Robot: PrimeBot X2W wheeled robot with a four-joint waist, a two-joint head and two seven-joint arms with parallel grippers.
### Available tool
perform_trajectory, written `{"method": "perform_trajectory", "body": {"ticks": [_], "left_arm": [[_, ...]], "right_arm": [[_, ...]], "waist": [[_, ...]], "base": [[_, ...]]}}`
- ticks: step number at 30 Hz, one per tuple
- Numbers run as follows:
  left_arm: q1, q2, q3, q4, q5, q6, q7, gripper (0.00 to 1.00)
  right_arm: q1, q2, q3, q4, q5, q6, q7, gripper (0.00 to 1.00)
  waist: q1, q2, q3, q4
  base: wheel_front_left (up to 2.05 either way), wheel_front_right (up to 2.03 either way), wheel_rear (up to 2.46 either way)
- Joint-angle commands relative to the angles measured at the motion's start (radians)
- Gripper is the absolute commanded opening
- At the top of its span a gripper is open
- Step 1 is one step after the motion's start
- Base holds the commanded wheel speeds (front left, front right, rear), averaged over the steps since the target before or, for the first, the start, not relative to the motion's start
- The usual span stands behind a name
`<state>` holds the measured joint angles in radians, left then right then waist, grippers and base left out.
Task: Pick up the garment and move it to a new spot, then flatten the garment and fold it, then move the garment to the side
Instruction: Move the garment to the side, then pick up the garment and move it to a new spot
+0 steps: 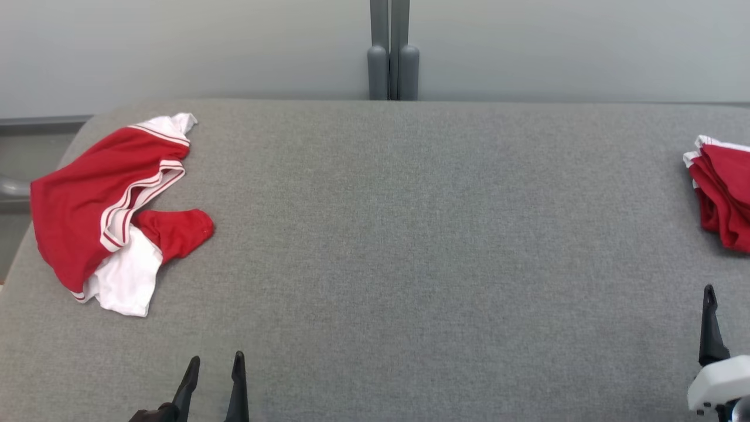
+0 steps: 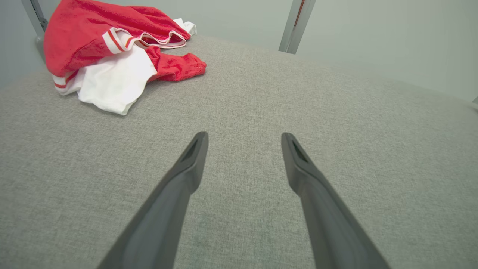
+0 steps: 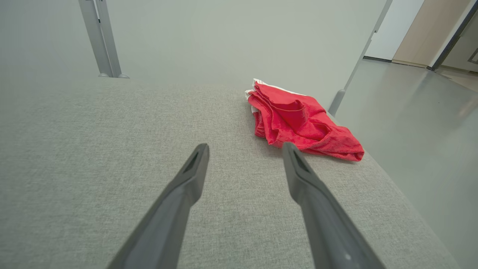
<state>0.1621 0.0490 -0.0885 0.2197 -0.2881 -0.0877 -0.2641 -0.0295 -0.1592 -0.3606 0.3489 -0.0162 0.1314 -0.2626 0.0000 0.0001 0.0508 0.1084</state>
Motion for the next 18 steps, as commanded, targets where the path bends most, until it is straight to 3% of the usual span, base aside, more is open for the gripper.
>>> {"method": "perform_trajectory", "body": {"ticks": [1,9,18], "left_arm": [[0.016,0.003,0.016,-0.007,0.017,-0.002,0.000,1.00],[0.030,0.003,0.067,-0.024,0.065,-0.027,0.000,1.00],[0.015,0.003,0.053,-0.037,0.080,-0.043,0.000,1.00]], "right_arm": [[0.035,0.024,-0.009,-0.027,-0.001,-0.002,-0.003,1.00],[0.169,0.094,0.035,-0.163,-0.026,-0.002,-0.003,1.00],[0.200,0.108,0.080,-0.180,0.011,-0.001,-0.003,1.00]], "waist": [[0.0000,-0.0001,-0.086,0.030],[0.0000,-0.0001,-0.109,0.044],[0.0000,-0.0001,-0.109,0.026]], "base": [[0.00,0.00,0.00],[0.00,0.00,0.00],[0.00,0.00,0.00]]}}
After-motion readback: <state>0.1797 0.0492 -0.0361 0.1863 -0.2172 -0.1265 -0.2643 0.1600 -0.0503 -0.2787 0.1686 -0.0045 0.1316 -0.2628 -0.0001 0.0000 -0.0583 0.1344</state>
